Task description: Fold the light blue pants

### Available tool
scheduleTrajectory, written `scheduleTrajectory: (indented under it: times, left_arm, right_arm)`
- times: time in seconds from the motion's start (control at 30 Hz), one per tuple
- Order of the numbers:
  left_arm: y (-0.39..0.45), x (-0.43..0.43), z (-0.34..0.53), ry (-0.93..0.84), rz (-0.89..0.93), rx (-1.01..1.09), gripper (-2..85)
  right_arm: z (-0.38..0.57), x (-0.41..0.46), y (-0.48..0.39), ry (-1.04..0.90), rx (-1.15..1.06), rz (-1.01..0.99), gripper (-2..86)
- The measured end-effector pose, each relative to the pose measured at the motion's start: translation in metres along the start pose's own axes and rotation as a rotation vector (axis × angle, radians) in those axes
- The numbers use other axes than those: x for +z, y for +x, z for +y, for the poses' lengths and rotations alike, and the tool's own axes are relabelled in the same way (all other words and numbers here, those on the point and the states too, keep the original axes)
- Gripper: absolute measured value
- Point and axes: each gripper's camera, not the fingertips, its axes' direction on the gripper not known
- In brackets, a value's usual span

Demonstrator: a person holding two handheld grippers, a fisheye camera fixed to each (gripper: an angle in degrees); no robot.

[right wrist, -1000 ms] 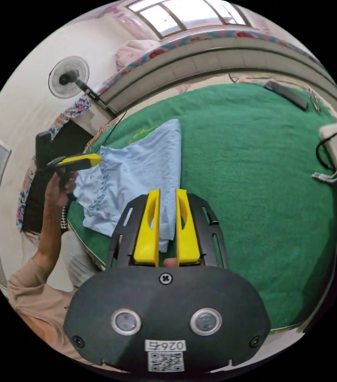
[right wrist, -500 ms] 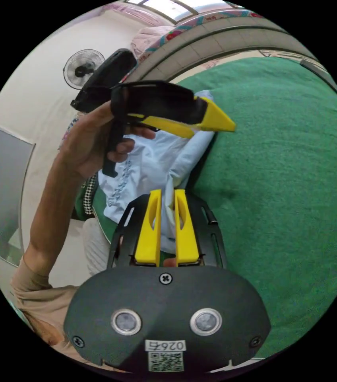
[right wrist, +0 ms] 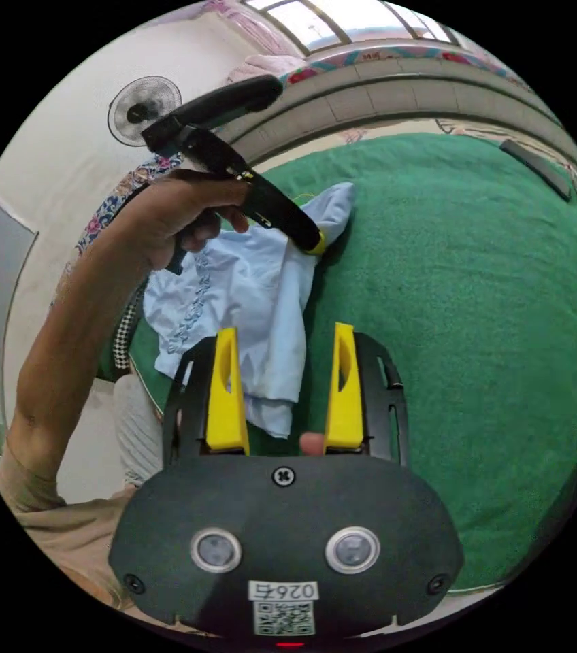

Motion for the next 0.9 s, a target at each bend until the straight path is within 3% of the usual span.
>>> scheduleTrajectory:
  times: [0.03, 0.1, 0.23, 0.43, 0.57, 0.73, 0.9]
  left_arm:
    - [0.000, -0.009, 0.003, 0.006, 0.013, -0.006, -0.2]
    - [0.003, -0.025, 0.009, 0.018, 0.032, -0.012, -0.4]
    - [0.017, -0.075, 0.025, 0.086, 0.148, 0.028, -0.6]
    - [0.057, -0.171, 0.046, 0.286, 0.443, 0.231, -0.5]
    - [0.066, -0.239, 0.079, 0.353, 0.480, 0.370, -0.4]
    - [0.017, -0.299, 0.144, 0.420, 0.504, 0.391, -0.5]
    - [-0.079, -0.340, 0.224, 0.523, 0.613, 0.334, -0.5]
  right_arm:
    - [-0.001, 0.004, 0.001, -0.025, 0.003, -0.024, 12.6]
    - [-0.001, 0.013, 0.000, -0.135, -0.032, -0.078, 0.5]
    - [0.010, -0.028, -0.003, -0.097, -0.066, -0.017, -1.0]
    - [0.054, -0.139, -0.017, 0.204, -0.081, -0.033, -1.3]
    - [0.080, -0.178, -0.043, 0.405, -0.097, -0.015, -1.4]
    - [0.070, -0.158, -0.100, 0.414, -0.185, -0.021, -1.3]
    - [0.035, -0.083, -0.193, 0.338, -0.354, -0.025, -1.2]
